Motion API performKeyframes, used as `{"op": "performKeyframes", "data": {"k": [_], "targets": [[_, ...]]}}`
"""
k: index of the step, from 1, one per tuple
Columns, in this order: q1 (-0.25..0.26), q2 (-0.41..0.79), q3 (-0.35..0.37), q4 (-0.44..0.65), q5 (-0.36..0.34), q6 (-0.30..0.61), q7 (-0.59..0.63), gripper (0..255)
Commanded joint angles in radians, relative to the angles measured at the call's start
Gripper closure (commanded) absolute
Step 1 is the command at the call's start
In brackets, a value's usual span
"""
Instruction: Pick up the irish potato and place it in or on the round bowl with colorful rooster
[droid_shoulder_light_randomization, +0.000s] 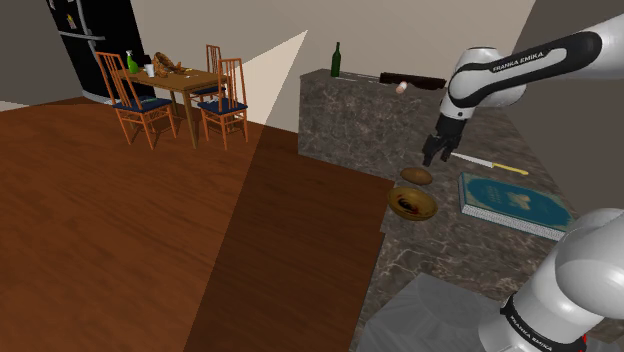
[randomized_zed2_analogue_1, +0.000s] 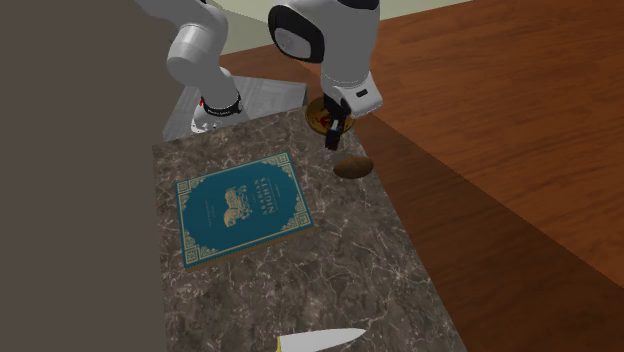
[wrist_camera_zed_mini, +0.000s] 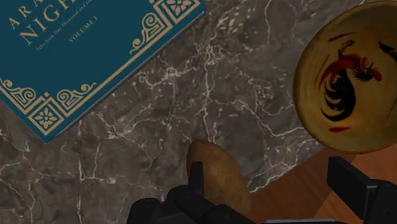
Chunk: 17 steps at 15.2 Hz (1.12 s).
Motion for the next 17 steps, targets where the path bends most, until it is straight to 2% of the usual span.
{"op": "performKeyframes", "data": {"k": [1, 5, 13, 17], "targets": [[0.010, 0.073, -0.032, 0.021, 0.030, 0.053, -0.050, 0], [0.026, 0.245, -0.087, 0.084, 0.133, 0.146, -0.176, 0], [0.029, 0.321, -0.089, 0.045, 0.188, 0.250, -0.217, 0], [0.029, 0.321, -0.089, 0.045, 0.188, 0.250, -0.217, 0]]}}
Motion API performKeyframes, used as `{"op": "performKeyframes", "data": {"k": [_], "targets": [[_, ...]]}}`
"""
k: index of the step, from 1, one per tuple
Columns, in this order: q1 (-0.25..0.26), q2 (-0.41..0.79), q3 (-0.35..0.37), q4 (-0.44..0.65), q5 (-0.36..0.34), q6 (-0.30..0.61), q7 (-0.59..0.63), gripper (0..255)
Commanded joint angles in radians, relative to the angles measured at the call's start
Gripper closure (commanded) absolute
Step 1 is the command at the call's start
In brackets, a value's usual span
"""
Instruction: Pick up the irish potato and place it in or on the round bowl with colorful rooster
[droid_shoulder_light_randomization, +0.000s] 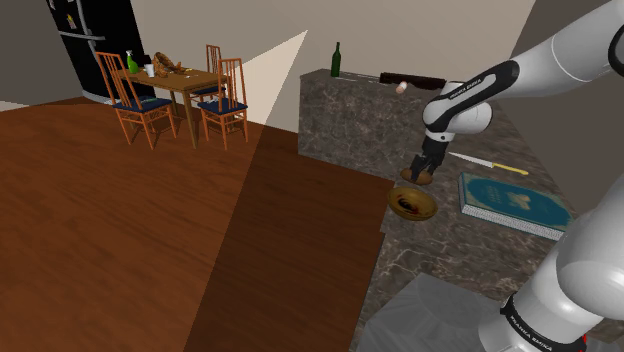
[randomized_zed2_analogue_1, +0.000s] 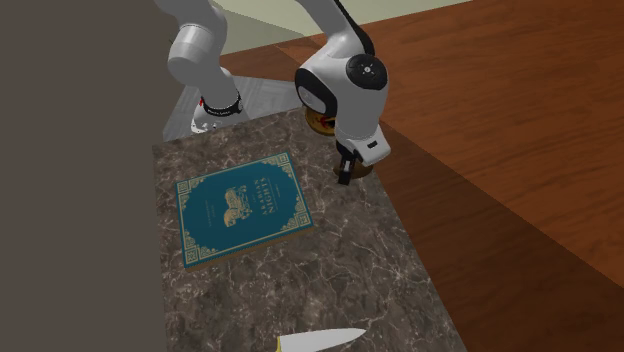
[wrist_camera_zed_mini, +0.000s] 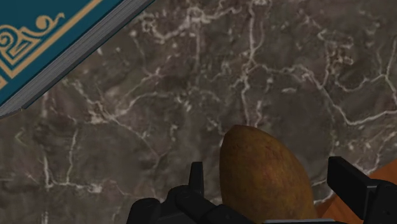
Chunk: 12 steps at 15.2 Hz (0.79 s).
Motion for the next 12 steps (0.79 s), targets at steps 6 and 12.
{"op": "performKeyframes", "data": {"k": [6, 12], "targets": [[0.000, 0.000, 0.000, -0.001, 0.000, 0.002, 0.000, 255], [0.000, 0.000, 0.000, -0.001, 0.000, 0.002, 0.000, 255]]}}
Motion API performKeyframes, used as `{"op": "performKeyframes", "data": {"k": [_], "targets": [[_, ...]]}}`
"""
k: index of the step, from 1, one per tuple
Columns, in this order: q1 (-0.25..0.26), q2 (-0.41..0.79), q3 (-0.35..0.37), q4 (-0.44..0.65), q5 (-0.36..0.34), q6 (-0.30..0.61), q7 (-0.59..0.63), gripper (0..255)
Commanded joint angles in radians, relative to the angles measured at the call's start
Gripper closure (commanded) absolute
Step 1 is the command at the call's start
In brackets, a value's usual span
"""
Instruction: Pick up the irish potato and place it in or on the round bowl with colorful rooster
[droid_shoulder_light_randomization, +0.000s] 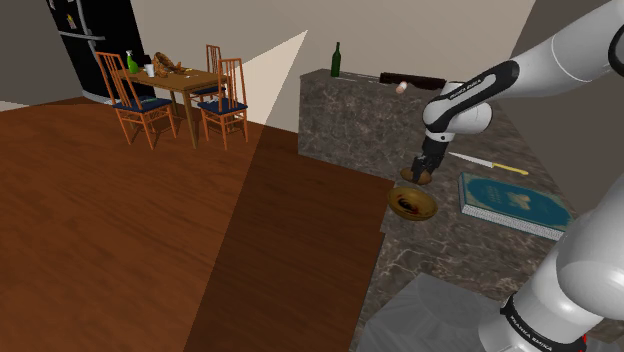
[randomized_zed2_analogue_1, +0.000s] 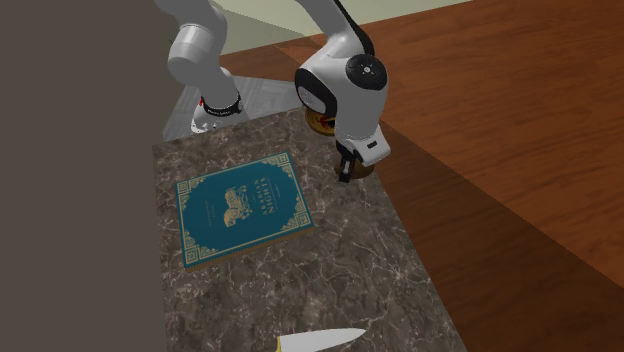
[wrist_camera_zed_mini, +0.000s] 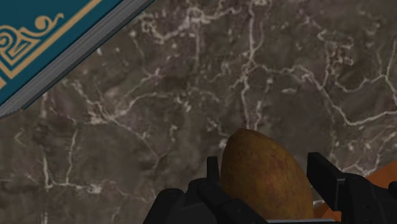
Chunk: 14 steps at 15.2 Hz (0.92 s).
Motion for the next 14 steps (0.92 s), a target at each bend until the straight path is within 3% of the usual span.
{"op": "performKeyframes", "data": {"k": [1, 14], "targets": [[0.000, 0.001, 0.000, 0.000, 0.000, 0.001, 0.000, 255], [-0.004, -0.111, 0.010, 0.068, -0.076, -0.163, 0.062, 255]]}}
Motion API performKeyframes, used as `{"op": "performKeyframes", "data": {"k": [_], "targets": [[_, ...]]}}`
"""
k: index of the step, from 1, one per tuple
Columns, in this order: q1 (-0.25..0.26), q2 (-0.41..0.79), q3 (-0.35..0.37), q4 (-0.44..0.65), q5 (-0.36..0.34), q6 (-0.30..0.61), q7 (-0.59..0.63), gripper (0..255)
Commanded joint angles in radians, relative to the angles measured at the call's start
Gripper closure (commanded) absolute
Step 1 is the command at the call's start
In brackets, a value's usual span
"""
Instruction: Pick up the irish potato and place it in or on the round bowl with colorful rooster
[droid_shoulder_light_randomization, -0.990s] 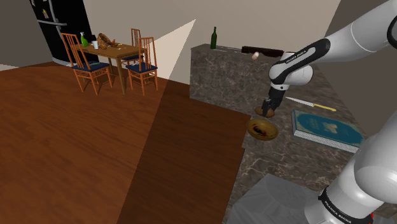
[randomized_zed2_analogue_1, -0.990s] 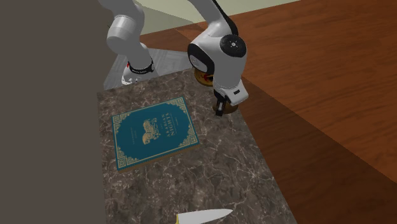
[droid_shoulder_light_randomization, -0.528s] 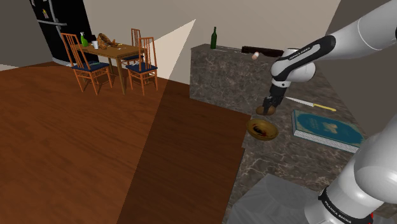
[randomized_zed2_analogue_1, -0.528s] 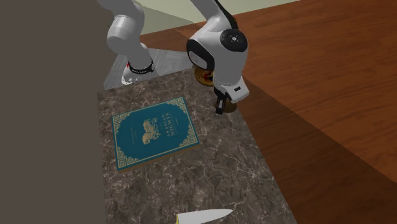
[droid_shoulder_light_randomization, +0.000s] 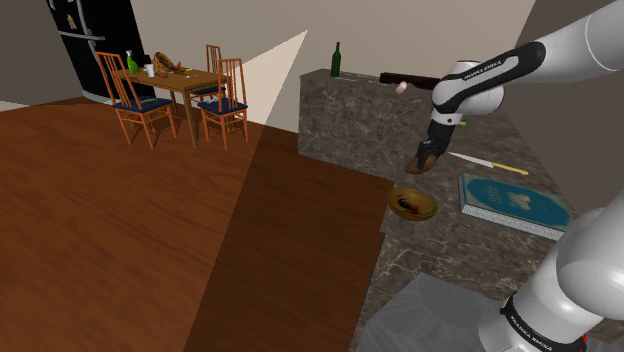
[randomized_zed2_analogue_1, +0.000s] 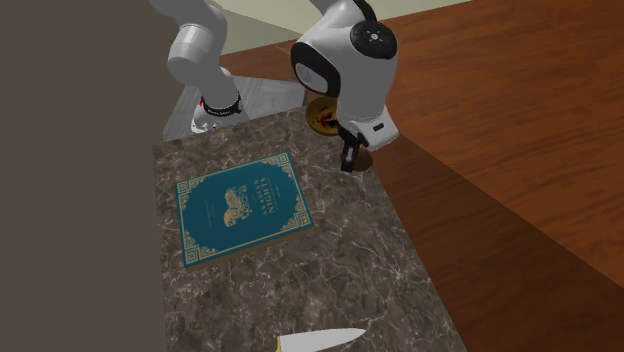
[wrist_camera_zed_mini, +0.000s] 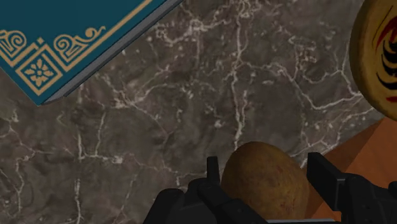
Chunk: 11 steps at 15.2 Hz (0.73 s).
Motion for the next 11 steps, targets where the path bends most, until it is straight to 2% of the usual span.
{"op": "performKeyframes", "data": {"k": [1, 11], "targets": [[0.000, -0.016, 0.004, 0.014, -0.009, -0.028, 0.010, 255], [-0.002, -0.077, 0.019, 0.097, -0.039, -0.166, 0.038, 255]]}}
